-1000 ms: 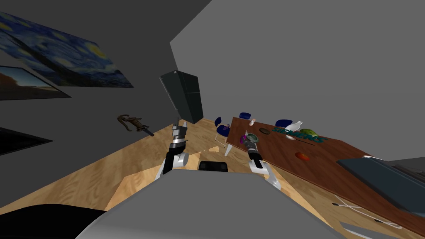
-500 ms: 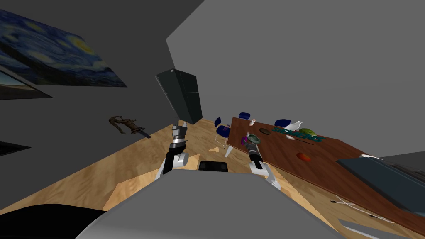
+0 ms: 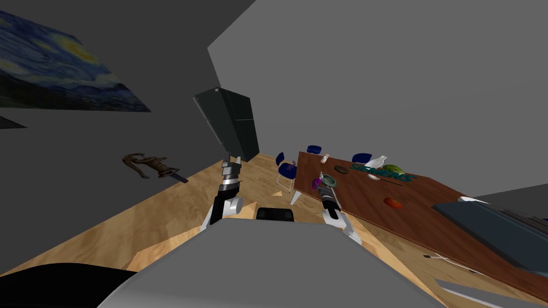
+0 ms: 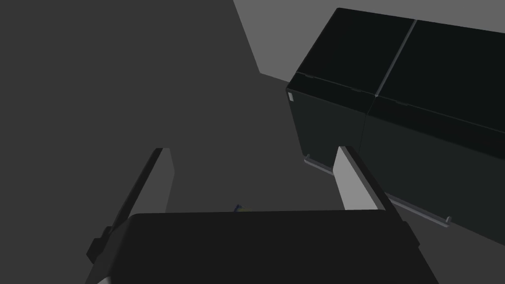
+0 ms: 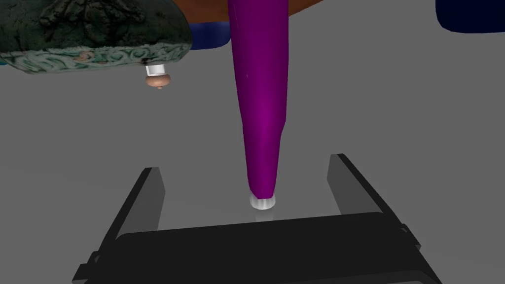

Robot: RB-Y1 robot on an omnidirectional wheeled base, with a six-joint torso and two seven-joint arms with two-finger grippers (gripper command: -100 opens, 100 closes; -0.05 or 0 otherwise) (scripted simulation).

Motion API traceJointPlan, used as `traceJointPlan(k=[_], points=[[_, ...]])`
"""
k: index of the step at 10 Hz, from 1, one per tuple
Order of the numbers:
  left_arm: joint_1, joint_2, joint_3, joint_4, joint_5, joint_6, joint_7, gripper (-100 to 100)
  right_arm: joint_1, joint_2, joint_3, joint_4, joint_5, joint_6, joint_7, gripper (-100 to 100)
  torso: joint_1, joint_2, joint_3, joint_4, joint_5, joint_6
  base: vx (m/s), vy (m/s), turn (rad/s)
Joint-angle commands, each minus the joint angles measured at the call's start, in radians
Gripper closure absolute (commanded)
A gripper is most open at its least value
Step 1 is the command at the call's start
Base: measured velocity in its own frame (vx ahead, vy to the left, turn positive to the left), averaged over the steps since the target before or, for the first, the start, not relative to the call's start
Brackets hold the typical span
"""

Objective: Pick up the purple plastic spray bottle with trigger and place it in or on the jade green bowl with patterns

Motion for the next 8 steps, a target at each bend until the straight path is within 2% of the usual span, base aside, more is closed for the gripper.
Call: traceJointPlan(k=[1,2,3,4,5,6,8], points=[[0.000,0.000,0.000,0.000,0.000,0.000,0.000,0,-0.015,0.011,-0.032,0.039,0.026,-0.023,0.022,-100,0.000,0.000,0.000,0.000,0.000,0.000,0.115,0.038,-0.095],[0.000,0.000,0.000,0.000,0.000,0.000,0.000,0,-0.023,0.022,-0.048,0.058,0.038,-0.037,0.030,-100,0.001,-0.001,-0.001,0.000,0.000,0.000,0.131,0.040,-0.080],[0.000,0.000,0.000,0.000,0.000,0.000,0.000,0,-0.023,0.018,-0.040,0.051,0.030,-0.028,0.026,-100,0.001,-0.002,-0.001,0.000,0.000,0.000,0.059,0.019,-0.011],[0.000,0.000,0.000,0.000,0.000,0.000,0.000,0,-0.024,0.020,-0.043,0.054,0.032,-0.032,0.029,0,0.000,0.001,0.000,0.000,0.000,0.000,0.011,0.004,0.003],[0.000,0.000,0.000,0.000,0.000,0.000,0.000,0,-0.024,0.020,-0.042,0.054,0.032,-0.032,0.029,-100,-0.001,0.004,0.002,0.001,0.000,0.000,0.005,0.002,0.000],[0.000,0.000,0.000,0.000,0.000,0.000,0.000,0,-0.024,0.020,-0.042,0.054,0.032,-0.032,0.029,100,-0.002,0.005,0.003,0.001,0.000,0.000,0.000,0.000,0.000],[0.000,0.000,0.000,0.000,0.000,0.000,0.000,0,-0.025,0.020,-0.042,0.054,0.032,-0.032,0.029,100,-0.002,0.006,0.003,0.001,0.000,0.000,0.000,0.000,0.000]])
